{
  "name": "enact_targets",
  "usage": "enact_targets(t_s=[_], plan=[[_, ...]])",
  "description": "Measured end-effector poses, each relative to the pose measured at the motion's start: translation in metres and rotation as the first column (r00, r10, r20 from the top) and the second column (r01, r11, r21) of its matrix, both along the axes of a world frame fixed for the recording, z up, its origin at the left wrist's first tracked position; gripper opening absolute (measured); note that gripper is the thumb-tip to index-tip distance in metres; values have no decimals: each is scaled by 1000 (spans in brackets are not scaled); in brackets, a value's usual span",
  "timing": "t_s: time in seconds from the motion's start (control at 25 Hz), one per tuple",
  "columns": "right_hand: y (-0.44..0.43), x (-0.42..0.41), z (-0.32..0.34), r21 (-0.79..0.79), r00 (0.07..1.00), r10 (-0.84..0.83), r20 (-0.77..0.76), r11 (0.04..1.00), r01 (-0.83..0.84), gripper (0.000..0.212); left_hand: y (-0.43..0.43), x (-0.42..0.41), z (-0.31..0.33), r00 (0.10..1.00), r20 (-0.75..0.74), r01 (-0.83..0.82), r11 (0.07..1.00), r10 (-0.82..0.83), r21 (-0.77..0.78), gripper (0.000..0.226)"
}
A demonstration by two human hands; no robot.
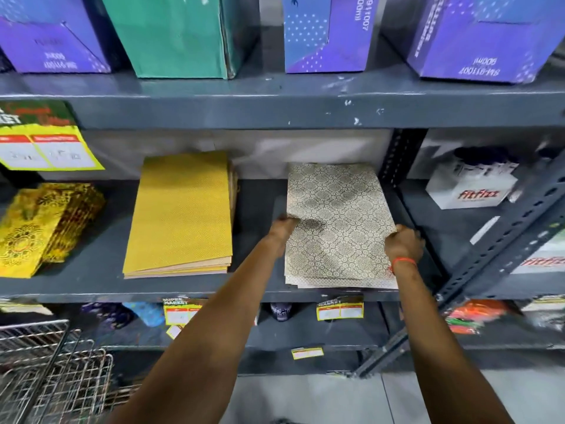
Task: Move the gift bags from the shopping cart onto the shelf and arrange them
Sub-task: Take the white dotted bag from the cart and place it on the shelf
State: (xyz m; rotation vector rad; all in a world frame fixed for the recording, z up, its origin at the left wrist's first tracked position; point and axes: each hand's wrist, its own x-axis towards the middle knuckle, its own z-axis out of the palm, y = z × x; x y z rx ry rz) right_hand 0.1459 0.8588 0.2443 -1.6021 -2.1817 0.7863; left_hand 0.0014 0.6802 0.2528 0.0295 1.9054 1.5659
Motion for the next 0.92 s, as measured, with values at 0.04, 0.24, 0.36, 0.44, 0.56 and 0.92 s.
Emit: enact_targets(t_s=[0.04, 0.24, 0.36, 0.44, 0.56, 0.92], plan=[[-5, 0, 2, 77, 1000, 4, 20, 997, -6, 34, 0, 3, 1, 1000, -16, 18, 1000, -18, -14, 48], [-86, -45, 26, 315, 922, 353, -157, 903, -292, 42, -34, 8, 14, 963, -243, -109, 992, 120, 58, 50], [-171, -85, 35, 233, 755, 536, -376, 844, -483, 38, -108, -2, 27, 838, -450, -242, 949, 309, 200, 46], [-235, -104, 43, 210, 615, 642, -458, 751, -626, 37, -178, -8, 25, 736, -512, -386, 896, 443, 221, 43], [-299, -121, 46, 266, 476, 716, -510, 658, -705, 34, -253, -6, 17, 676, -530, -489, 849, 513, 198, 44], [-607, -159, -37, 144, -22, 899, -438, 46, -989, 30, -561, 48, -98, 273, -234, -957, 288, 933, 32, 37]])
